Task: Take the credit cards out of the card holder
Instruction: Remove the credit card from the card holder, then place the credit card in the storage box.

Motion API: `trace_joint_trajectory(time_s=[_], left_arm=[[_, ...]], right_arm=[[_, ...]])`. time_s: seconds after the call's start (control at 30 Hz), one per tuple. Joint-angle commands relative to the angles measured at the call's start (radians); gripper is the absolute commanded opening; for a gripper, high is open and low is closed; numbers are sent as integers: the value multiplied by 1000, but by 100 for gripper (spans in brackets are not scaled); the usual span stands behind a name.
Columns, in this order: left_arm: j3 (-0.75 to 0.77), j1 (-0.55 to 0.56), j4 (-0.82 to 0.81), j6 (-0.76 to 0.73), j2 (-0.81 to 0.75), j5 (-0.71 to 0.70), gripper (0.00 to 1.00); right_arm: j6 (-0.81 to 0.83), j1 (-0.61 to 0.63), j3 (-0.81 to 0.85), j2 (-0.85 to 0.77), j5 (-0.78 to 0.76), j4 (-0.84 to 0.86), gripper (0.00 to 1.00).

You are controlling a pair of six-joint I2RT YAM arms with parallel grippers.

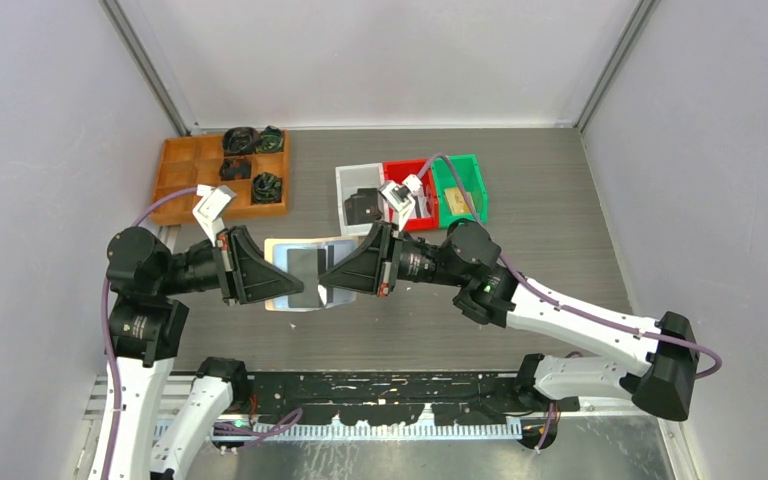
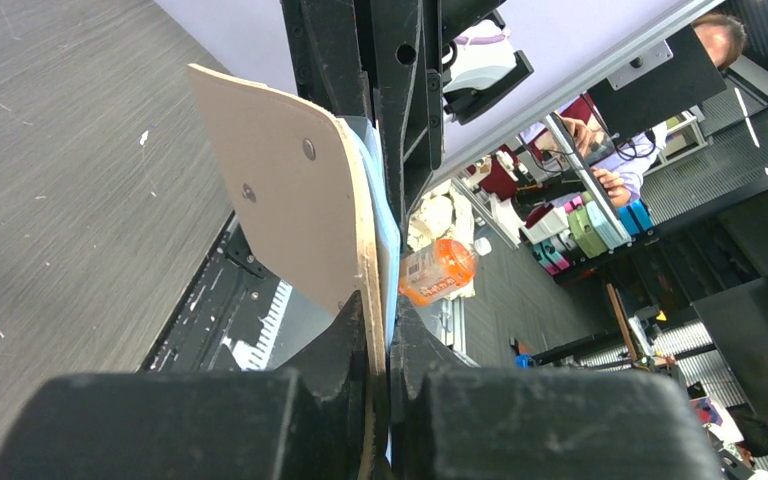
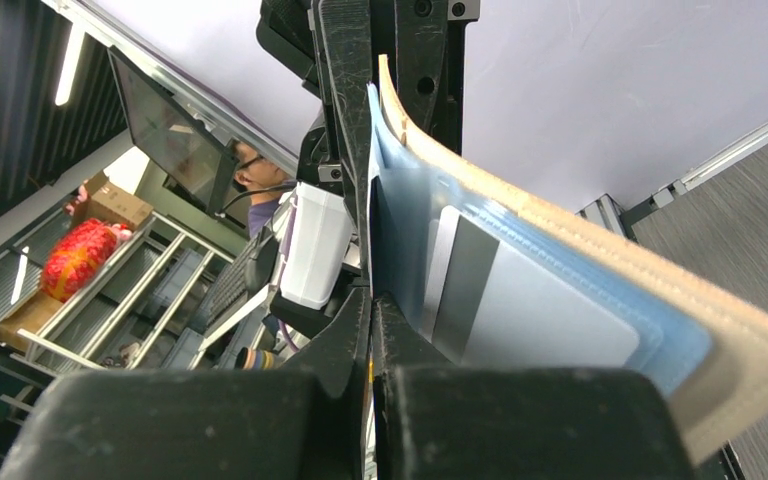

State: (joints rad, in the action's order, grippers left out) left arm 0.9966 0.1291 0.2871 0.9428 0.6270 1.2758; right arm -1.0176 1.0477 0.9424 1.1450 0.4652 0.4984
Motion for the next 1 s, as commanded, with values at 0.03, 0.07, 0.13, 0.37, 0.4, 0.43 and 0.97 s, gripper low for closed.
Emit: trace_joint_trajectory(time_s=[0.03,0.07,0.13,0.37,0.4,0.43,0.97], left_arm=[[33,-3,-47,11,-3,-9,0],[32,-3,-45,11,-4,-7,0],[31,-3,-45,11,-6,-7,0],[32,-4,-18,-34,1,-4,0],[34,-4,-7,-42,1,-4,0],[35,-3,-2,-51,1,-4,0],[109,-4,214,-272,-2,-15,0]], right_arm=[[-13,-9,-30,-76,-6,118,3],[-15,-9,-36,-80,-8,121,3],[-15,-9,-47,-92,-15,122,1],[22,-69,-40,-175,-15,-19,1],[34,-92,-31,-197,-16,-76,1],[46,-121,-18,-218,-17,-140,1],[371,-551,381,166,-17,-787,0]])
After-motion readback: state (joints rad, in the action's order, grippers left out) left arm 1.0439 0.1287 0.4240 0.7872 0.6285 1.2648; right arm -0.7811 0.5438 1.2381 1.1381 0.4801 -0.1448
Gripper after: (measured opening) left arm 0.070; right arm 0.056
